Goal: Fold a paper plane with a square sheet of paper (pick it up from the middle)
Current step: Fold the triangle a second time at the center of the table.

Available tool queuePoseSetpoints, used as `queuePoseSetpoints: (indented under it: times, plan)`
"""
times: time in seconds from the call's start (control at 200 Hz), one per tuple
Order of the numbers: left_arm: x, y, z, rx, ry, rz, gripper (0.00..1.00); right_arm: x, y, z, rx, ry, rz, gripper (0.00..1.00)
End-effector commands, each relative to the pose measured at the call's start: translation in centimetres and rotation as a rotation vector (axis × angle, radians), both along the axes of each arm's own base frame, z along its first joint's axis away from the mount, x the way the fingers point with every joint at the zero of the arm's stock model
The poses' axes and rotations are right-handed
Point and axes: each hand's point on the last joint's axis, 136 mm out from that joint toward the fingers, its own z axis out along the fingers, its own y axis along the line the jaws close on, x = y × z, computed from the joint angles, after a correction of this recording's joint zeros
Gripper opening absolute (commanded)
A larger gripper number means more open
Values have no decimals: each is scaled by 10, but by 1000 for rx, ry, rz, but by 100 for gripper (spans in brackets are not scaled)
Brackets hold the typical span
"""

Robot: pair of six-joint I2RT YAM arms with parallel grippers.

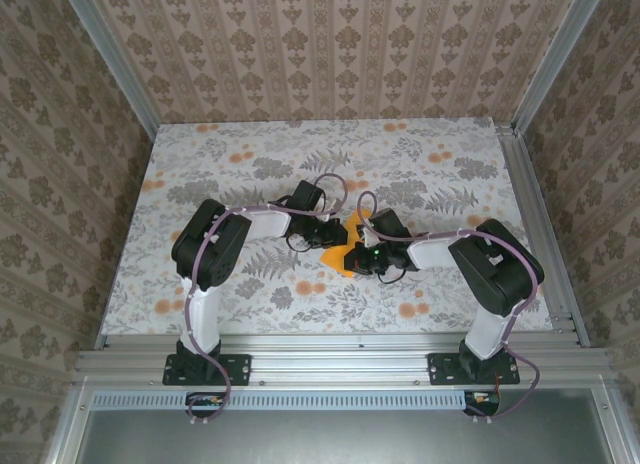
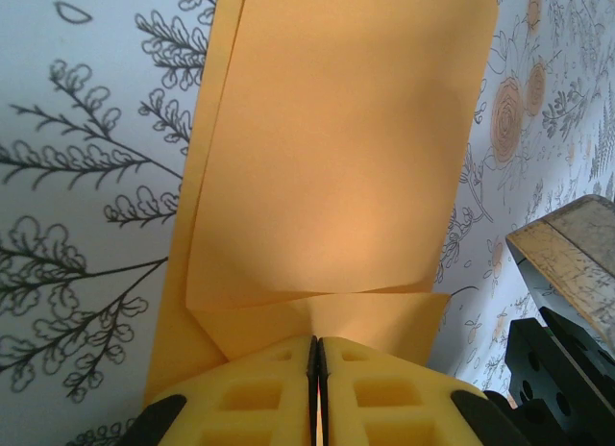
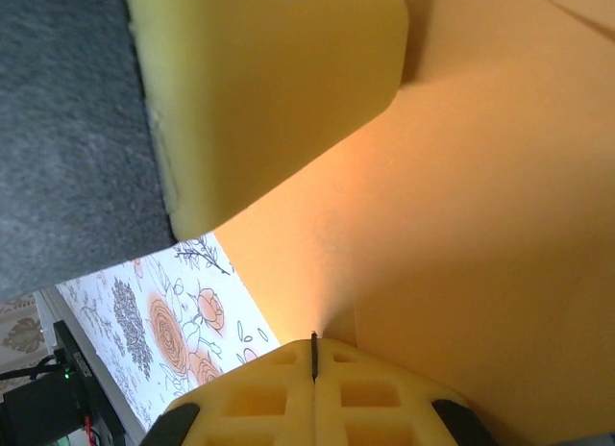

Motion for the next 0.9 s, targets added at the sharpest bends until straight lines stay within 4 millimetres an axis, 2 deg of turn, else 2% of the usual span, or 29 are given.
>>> queuePoseSetpoints:
  times: [0.0, 0.335, 0.6, 0.745, 0.895]
  plan:
    - [0, 23, -35, 126, 37, 24, 12, -21, -8, -13, -15, 63, 5, 0]
    - [1, 22, -36, 132, 35, 19, 12, -55, -17, -31, -72, 143, 27, 0]
    - [1, 22, -35, 132, 35, 15, 12, -73, -18, -31, -103, 163, 51, 0]
    - [1, 22, -36, 133, 38, 15, 12, -76, -20, -30, -110, 162, 48, 0]
    - [0, 21, -34, 124, 38, 13, 12, -70, -16, -14, -87, 130, 41, 0]
